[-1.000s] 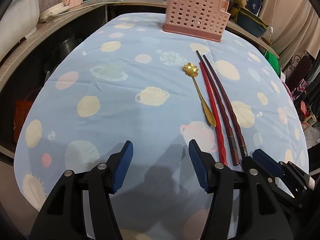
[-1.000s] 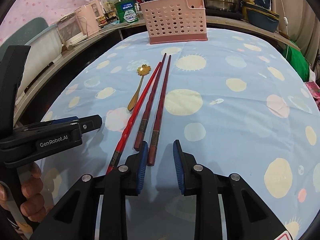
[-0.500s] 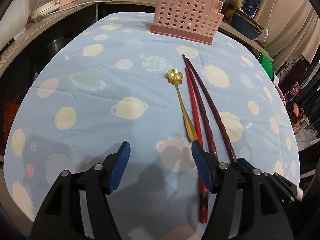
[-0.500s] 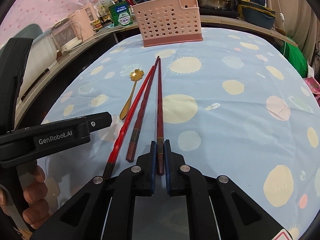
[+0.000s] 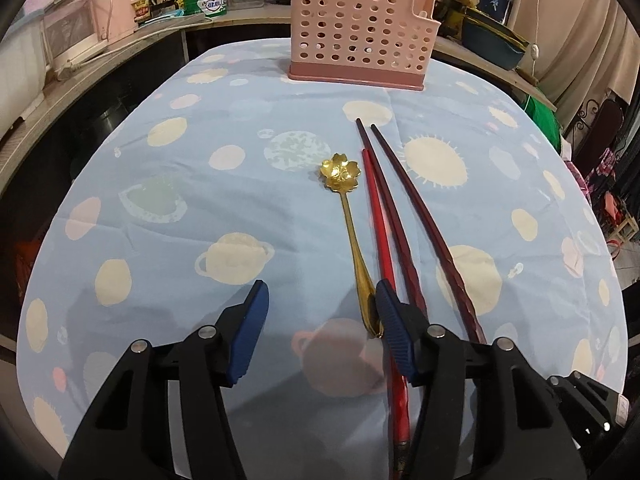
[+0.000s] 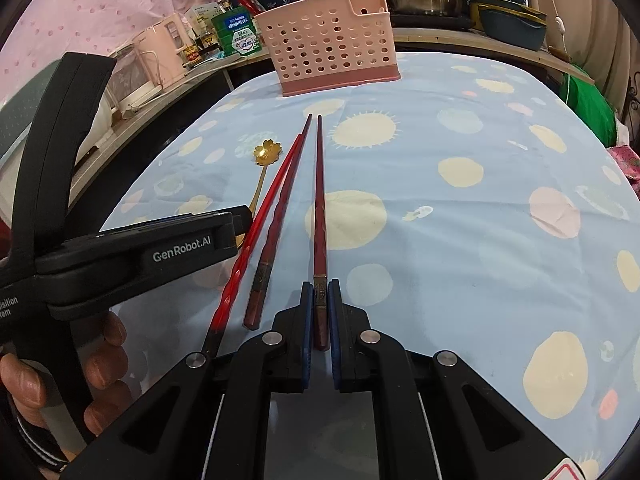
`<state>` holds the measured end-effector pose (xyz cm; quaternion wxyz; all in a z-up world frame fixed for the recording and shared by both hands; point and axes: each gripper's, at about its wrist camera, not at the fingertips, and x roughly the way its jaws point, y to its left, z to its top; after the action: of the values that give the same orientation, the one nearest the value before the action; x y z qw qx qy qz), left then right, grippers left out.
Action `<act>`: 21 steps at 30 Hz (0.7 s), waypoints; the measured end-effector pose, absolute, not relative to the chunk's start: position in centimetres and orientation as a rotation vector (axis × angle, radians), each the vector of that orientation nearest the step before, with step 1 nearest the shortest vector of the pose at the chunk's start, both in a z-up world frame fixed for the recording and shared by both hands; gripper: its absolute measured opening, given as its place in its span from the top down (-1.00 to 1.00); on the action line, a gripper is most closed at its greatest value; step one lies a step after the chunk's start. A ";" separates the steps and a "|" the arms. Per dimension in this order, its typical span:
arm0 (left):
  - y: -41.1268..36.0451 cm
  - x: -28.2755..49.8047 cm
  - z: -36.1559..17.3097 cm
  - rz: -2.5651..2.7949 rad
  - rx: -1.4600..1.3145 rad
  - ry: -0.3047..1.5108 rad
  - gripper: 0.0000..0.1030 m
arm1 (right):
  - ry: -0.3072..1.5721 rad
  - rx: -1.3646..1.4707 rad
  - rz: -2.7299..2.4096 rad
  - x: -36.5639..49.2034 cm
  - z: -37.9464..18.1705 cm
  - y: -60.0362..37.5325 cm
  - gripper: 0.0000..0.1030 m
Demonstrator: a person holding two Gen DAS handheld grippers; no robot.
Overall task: Organize utensils
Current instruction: 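Grasp a dark-red chopstick with the right tool while the left tool grasps the gold spoon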
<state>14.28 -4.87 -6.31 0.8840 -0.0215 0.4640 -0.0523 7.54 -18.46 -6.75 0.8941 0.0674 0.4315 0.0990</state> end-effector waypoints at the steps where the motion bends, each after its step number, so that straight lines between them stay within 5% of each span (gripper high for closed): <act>1: -5.1 14.2 -6.4 -0.102 -0.025 0.960 0.03 | 0.895 0.140 0.205 7.5 -6.7 -18.4 0.86; 5: -5.2 14.0 -6.4 -0.098 0.006 0.942 0.14 | 0.896 0.143 0.207 7.6 -6.8 -18.5 0.86; 13: -4.4 13.7 -6.2 -0.131 -0.022 0.948 0.84 | 0.897 0.141 0.206 7.6 -6.8 -18.5 0.86; 21: -3.6 13.0 -5.8 -0.174 -0.084 0.962 1.00 | 0.885 0.140 0.202 7.0 -6.4 -18.6 0.86</act>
<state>12.97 -3.63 -5.77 0.8820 -0.0402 0.4621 -0.0834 7.05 -18.62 -6.37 0.8963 0.0674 0.4272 0.0977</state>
